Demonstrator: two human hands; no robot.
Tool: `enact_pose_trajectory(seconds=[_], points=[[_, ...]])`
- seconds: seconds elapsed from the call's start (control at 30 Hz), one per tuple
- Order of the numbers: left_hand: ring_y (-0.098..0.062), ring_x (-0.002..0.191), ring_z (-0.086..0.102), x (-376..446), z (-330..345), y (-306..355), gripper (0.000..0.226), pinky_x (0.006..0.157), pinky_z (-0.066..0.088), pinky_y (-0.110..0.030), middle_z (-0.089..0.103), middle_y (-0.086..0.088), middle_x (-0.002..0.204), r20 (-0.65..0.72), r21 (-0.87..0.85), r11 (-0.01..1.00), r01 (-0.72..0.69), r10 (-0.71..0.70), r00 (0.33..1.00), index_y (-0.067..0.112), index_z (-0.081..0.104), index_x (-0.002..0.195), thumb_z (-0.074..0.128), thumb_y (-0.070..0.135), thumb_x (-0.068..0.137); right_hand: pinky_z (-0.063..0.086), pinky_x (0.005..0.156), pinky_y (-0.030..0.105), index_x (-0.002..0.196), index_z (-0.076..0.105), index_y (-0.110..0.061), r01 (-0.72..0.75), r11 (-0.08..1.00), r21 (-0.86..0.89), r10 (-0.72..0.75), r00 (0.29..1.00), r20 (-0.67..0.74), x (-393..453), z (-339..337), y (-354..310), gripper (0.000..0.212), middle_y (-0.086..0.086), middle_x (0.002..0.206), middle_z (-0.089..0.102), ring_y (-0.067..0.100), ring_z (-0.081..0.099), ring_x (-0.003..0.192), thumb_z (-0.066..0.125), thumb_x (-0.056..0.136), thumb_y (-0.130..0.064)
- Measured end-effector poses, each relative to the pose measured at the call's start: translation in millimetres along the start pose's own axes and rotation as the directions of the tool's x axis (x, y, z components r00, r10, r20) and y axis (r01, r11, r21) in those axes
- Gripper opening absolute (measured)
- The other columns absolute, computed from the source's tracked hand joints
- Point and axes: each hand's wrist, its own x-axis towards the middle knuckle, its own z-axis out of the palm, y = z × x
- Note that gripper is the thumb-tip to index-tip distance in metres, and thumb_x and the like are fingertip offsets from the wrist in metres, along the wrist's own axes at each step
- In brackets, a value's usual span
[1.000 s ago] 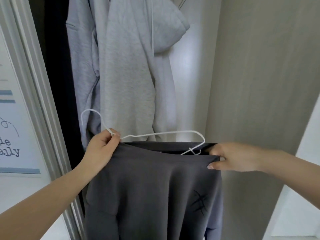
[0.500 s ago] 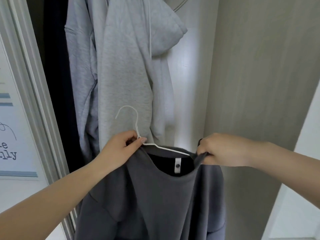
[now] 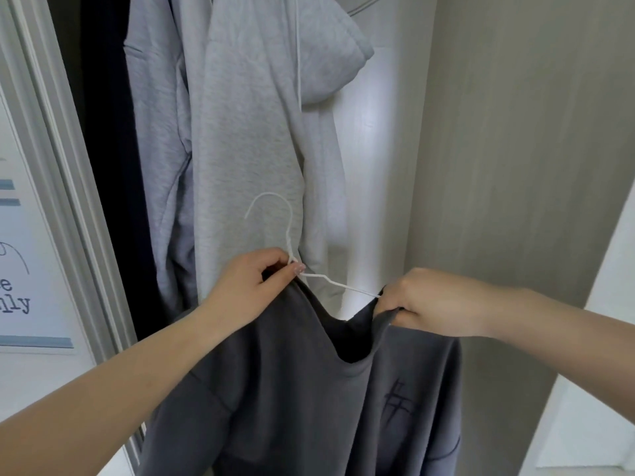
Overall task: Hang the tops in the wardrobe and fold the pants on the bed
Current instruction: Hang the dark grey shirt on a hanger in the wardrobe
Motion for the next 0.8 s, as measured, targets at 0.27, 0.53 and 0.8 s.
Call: enact_pose_trajectory(seconds=[0.27, 0.53, 0.8], points=[[0.004, 0.086, 0.063, -13.3, -22.6, -27.3, 0.019, 0.078, 0.043, -0.006, 0.068, 0.025, 0.089, 0.087, -0.001, 0.999, 0.051, -0.051, 0.995, 0.039, 0.067, 0.087, 0.062, 0.021, 0.090, 0.044, 0.076, 0.025, 0.097, 0.069, -0.019, -0.134, 0.991, -0.018, 0.135, 0.990, 0.040, -23.1, 5.5, 34.8, 0.021, -0.008, 0.092, 0.067, 0.007, 0.059, 0.083, 0.054, 0.094, -0.032], [0.002, 0.083, 0.059, 0.7, -16.0, -43.7, 0.030, 0.077, 0.039, -0.006, 0.066, 0.022, 0.085, 0.047, -0.052, 0.996, 0.076, -0.073, 0.996, 0.044, 0.062, 0.080, 0.056, 0.018, 0.094, 0.038, 0.065, 0.011, 0.143, 0.026, -0.046, -0.041, 0.834, 0.550, 0.113, 0.989, -0.097, -32.7, 2.3, 27.7, 0.072, -0.012, 0.082, 0.058, 0.000, 0.050, 0.066, 0.065, 0.088, -0.020], [0.013, 0.084, 0.059, 51.0, 11.5, -17.4, 0.021, 0.077, 0.040, -0.002, 0.069, 0.025, 0.085, 0.061, -0.379, 0.913, 0.150, -0.137, 0.989, 0.036, 0.067, 0.087, 0.059, 0.018, 0.093, 0.048, 0.065, 0.017, 0.113, 0.066, -0.009, 0.051, 0.012, 0.999, -0.118, 0.992, -0.049, -52.8, -33.1, -6.0, 0.031, -0.005, 0.071, 0.057, 0.006, 0.056, 0.065, 0.061, 0.082, -0.007]])
